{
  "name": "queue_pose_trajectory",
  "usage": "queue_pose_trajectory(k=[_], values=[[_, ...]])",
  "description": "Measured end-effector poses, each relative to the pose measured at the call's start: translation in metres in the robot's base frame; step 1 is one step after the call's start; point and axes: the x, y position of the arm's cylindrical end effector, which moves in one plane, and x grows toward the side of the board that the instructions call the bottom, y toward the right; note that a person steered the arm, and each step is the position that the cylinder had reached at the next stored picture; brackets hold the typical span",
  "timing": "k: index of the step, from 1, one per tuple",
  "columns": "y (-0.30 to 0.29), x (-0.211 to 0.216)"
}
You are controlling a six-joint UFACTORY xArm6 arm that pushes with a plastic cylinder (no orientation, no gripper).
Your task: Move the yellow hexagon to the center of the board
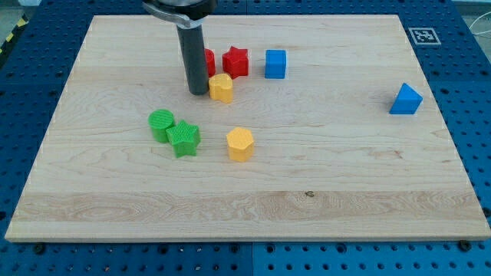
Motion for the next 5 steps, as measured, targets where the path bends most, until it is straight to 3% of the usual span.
queue_pose_trajectory(k=[3,5], values=[[0.019,0.005],[0.033,0.063]])
